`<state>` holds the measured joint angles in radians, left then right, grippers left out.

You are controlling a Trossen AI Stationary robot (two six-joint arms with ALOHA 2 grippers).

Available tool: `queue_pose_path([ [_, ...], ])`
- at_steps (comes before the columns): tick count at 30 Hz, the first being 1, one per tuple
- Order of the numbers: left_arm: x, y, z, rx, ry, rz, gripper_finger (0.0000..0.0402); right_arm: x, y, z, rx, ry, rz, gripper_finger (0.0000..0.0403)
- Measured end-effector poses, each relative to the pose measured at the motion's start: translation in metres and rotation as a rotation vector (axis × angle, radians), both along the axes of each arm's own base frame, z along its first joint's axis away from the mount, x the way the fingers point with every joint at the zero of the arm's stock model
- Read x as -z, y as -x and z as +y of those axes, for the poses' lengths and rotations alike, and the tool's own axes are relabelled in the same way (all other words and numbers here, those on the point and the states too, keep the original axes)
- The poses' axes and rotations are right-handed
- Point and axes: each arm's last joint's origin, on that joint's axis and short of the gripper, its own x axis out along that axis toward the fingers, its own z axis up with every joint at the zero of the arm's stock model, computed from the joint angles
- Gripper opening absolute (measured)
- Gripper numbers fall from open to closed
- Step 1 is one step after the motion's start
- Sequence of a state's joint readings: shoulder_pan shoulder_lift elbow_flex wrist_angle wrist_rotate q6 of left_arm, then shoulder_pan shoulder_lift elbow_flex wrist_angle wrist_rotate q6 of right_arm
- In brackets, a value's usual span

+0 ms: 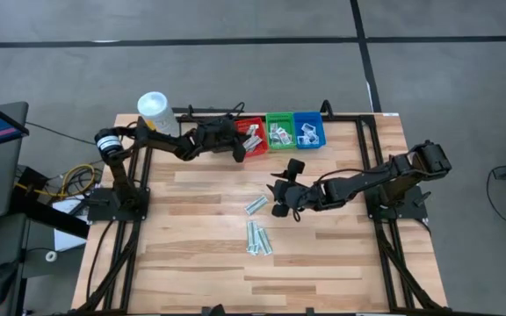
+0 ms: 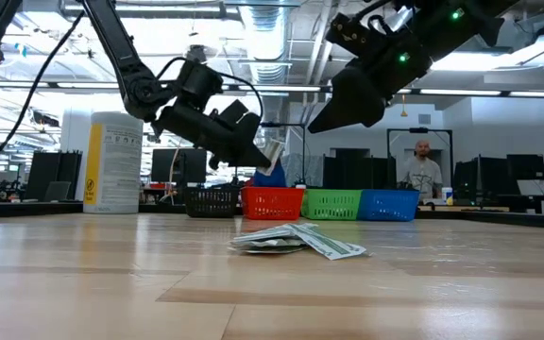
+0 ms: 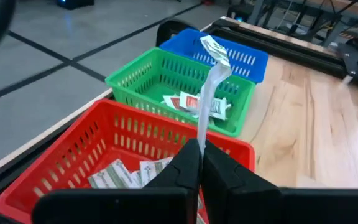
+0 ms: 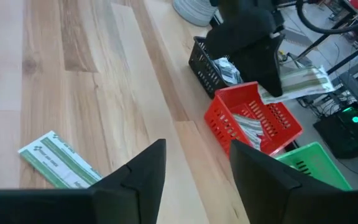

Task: Pick & Place First Aid Supplies
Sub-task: Put the green bandage pack into the red bin

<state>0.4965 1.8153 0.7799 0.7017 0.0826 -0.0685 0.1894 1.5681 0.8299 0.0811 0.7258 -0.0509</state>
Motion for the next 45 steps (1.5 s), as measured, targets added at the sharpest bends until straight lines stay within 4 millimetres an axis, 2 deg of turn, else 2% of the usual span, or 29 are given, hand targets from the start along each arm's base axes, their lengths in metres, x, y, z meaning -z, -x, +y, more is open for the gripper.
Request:
queue_pose_path([
  [5,0.0,-0.001,-0.001,0.004,-0.001,-0.002,0.0023,0.0,0.0,0.001,-0.021,-0.016,0.002,0.0166],
  [13,0.0,-0.001,-0.001,0.003,0.005,-0.005,0.0099,0.003,-0.001,0.002,-0.056,-0.041,0.02,0.017],
  [17,0.0,-0.001,-0.001,0.01,-0.015,0.003,0.0125,0.005,0.0,0.002,-0.048,-0.055,0.03,0.0171],
  [23,-0.003,-0.001,-0.005,0.139,0.01,-0.019,0.0133,0.006,0.0,0.003,-0.06,-0.131,0.01,0.0169],
  [27,-0.017,0.001,-0.014,0.237,-0.027,-0.034,0.0127,0.007,-0.001,0.006,-0.139,-0.193,0.029,0.017],
  [31,-0.032,0.015,-0.034,0.283,-0.084,-0.05,0.0119,0.007,-0.001,0.009,-0.194,-0.232,0.04,0.0167],
  [35,-0.039,0.038,-0.062,0.343,-0.112,-0.062,0.0115,0.008,-0.001,0.01,-0.223,-0.256,0.045,0.0162],
  [40,-0.031,0.068,-0.1,0.435,-0.102,-0.062,0.0113,0.009,-0.002,0.011,-0.233,-0.264,0.04,0.0159],
  [45,-0.019,0.087,-0.131,0.531,-0.075,-0.052,0.0111,0.026,-0.015,0.014,-0.238,-0.266,0.009,0.0159],
])
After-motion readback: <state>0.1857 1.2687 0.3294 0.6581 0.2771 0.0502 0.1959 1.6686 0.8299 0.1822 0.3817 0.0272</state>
